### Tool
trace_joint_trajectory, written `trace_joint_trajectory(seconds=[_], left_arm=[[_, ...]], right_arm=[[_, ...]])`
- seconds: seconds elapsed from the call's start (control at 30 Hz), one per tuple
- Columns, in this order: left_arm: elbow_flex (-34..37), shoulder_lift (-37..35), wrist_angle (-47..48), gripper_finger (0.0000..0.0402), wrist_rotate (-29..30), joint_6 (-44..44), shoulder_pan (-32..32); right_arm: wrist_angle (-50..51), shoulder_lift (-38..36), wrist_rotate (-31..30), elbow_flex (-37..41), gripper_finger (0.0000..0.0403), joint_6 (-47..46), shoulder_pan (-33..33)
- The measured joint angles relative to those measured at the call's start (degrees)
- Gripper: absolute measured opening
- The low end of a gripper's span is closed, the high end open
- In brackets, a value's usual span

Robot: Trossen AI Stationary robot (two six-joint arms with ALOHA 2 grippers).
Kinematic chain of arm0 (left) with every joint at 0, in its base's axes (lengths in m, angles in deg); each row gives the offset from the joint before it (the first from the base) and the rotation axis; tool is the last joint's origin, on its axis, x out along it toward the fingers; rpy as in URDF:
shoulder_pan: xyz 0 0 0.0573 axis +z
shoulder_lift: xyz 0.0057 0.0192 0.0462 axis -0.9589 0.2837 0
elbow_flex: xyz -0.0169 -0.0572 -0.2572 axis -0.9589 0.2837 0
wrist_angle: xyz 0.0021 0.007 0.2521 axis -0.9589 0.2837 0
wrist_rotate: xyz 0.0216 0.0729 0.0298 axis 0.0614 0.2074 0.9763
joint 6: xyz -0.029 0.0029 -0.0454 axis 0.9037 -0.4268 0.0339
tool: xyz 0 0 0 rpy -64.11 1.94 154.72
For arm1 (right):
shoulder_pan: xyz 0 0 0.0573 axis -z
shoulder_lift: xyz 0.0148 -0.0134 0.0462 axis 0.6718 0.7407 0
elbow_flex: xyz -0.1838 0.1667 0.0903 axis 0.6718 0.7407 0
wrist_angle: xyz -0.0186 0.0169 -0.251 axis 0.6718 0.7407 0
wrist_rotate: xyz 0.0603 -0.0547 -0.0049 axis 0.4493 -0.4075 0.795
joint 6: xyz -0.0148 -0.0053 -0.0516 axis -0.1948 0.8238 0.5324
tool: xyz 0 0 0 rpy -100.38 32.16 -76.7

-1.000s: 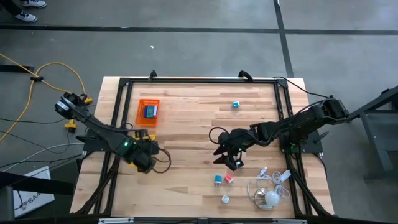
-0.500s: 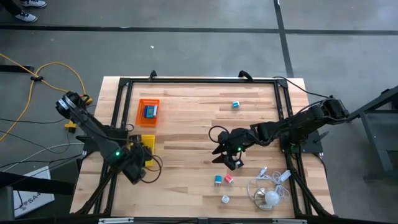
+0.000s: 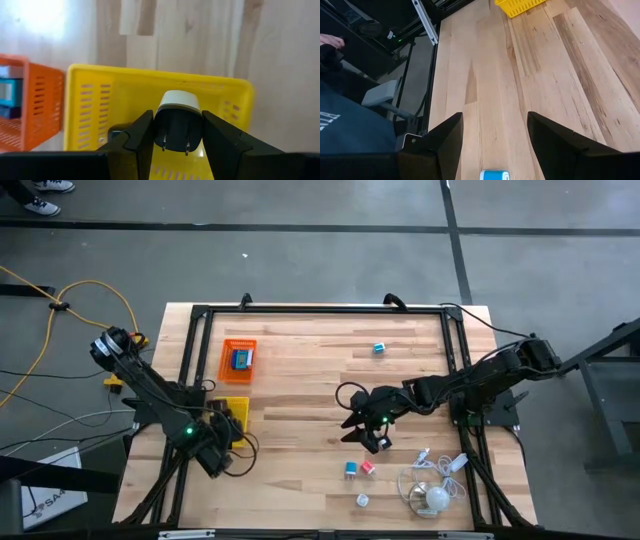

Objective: Pick & Place Office items
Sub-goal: Put the white charger adapter into the yellow basket

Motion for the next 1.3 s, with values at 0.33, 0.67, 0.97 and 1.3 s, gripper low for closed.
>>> trace_joint_trajectory(seconds=[0.33,0.67,0.97,1.3], left_arm=[[1.8,0.0,-1.9,0.0134,-4.4,0.0,1.1],[4.7,0.0,-5.6,0.0134,-7.6,-4.3,3.9],[5.2,0.0,-7.0,0.0134,-9.6,-6.5,6.3],[5.2,0.0,-7.4,0.0179,-9.7,-6.5,8.0]], right_arm=[[0.0,0.0,0.0,0.0,0.0208,0.0,0.0],[0.0,0.0,0.0,0.0,0.0208,0.0,-0.1],[0.0,0.0,0.0,0.0,0.0208,0.0,-0.1],[0.0,0.0,0.0,0.0,0.0208,0.0,-0.1]])
